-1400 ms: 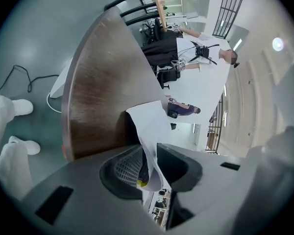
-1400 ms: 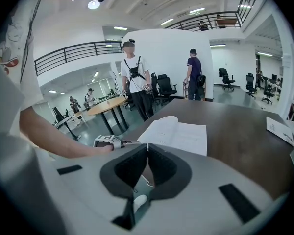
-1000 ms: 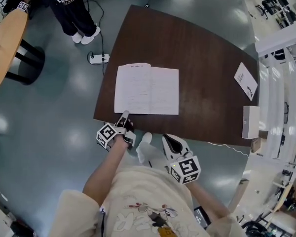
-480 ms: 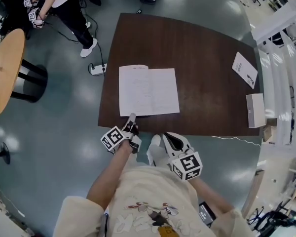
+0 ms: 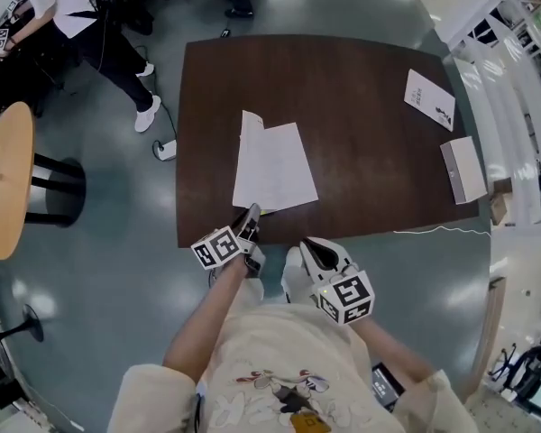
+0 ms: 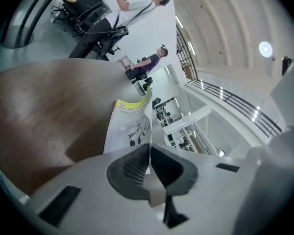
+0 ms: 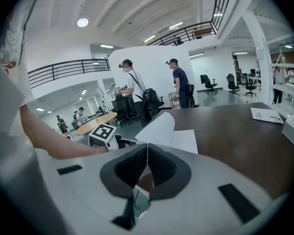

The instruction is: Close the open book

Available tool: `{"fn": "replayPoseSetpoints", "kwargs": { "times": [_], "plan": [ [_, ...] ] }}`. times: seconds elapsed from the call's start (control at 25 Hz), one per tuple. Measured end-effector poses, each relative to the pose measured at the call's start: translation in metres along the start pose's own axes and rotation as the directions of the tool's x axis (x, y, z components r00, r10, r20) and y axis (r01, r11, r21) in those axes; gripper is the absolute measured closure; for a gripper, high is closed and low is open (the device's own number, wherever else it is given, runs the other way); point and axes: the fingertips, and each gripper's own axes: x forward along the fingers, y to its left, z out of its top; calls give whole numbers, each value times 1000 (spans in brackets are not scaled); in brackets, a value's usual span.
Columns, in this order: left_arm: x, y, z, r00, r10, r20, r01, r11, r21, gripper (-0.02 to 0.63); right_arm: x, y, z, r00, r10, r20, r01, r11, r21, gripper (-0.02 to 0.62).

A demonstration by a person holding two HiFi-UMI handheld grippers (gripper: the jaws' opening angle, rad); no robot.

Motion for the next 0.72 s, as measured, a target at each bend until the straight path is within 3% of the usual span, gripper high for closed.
{"fn": "replayPoseSetpoints", "kwargs": {
  "times": [0.36, 0.72],
  "plan": [
    [43, -13, -24, 991, -9, -134, 19, 997, 75, 589, -13, -27, -8, 998, -56, 16, 55, 997, 62, 592],
    [78, -13, -49, 965, 12, -262, 28, 988, 150, 589, -17, -53, -13, 996, -83, 14, 80, 988, 135, 592]
  ]
}}
